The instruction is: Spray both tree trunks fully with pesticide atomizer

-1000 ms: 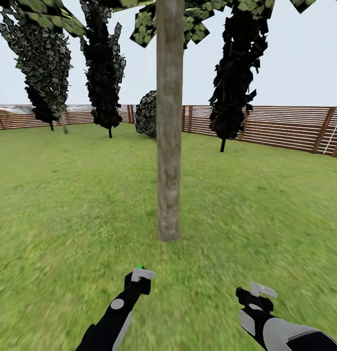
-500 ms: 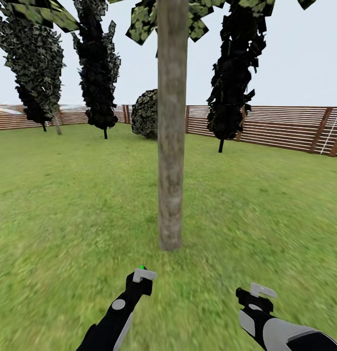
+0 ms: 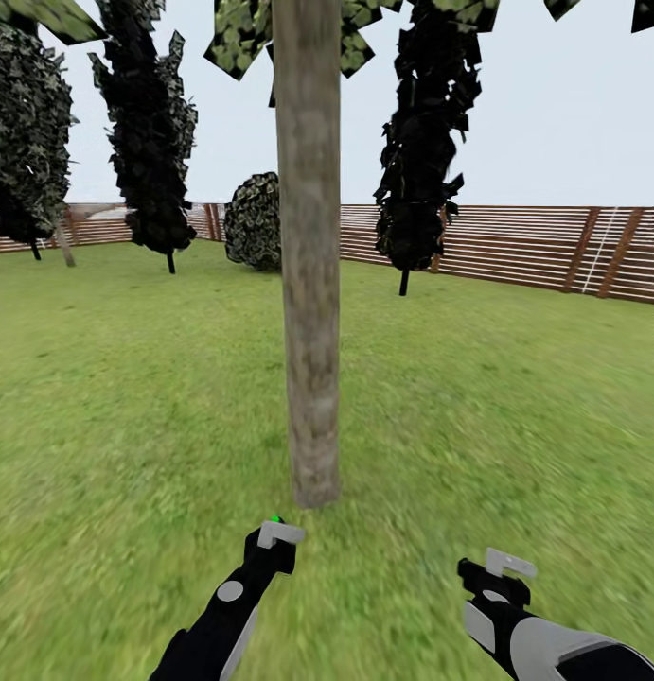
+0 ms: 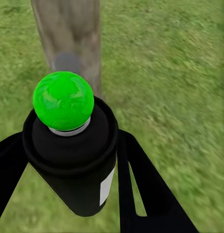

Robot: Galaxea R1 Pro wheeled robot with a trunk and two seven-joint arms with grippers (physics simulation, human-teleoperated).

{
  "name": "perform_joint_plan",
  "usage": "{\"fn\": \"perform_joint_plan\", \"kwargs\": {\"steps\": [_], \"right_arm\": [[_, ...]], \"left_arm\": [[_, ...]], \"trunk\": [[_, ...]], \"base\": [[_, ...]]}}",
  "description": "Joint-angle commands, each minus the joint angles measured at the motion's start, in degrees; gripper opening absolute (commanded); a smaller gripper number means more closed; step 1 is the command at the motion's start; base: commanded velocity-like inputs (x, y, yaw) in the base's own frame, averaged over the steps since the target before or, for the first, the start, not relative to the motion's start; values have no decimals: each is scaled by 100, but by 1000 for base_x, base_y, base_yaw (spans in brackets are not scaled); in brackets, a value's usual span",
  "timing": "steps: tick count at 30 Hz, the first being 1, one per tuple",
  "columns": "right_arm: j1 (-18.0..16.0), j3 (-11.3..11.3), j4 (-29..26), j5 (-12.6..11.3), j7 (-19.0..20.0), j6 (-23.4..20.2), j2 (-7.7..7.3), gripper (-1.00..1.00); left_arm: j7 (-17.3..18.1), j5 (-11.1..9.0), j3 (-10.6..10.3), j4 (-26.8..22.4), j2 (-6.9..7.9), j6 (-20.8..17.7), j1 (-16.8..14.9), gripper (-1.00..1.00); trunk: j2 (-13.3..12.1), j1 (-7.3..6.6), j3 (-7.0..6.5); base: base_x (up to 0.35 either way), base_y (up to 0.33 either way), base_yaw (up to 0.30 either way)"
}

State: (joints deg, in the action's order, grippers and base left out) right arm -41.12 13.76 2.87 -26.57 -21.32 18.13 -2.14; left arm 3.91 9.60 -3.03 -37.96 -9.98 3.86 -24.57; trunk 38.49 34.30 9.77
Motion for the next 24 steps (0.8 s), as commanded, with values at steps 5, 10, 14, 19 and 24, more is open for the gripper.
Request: {"fn": "perform_joint_plan", "kwargs": {"steps": [5,10,14,19,24], "right_arm": [[-10,48,21,-50,5,32,3,100],[-10,48,21,-50,5,32,3,100],[-10,48,21,-50,5,32,3,100],[-10,48,21,-50,5,32,3,100],[-10,48,21,-50,5,32,2,100]], "left_arm": [[13,60,13,-1,-2,18,-4,-100],[8,60,13,-1,-2,18,-4,-100],[6,60,13,-1,-2,18,-3,-100],[5,60,13,-1,-2,23,-2,-100],[4,60,13,-1,-2,26,-3,-100]], "trunk": [[7,5,9],[7,5,9],[7,5,9],[7,5,9],[7,5,9]], "base": [[350,14,-50],[350,2,-7],[350,0,-1],[350,0,0],[350,0,0]]}}
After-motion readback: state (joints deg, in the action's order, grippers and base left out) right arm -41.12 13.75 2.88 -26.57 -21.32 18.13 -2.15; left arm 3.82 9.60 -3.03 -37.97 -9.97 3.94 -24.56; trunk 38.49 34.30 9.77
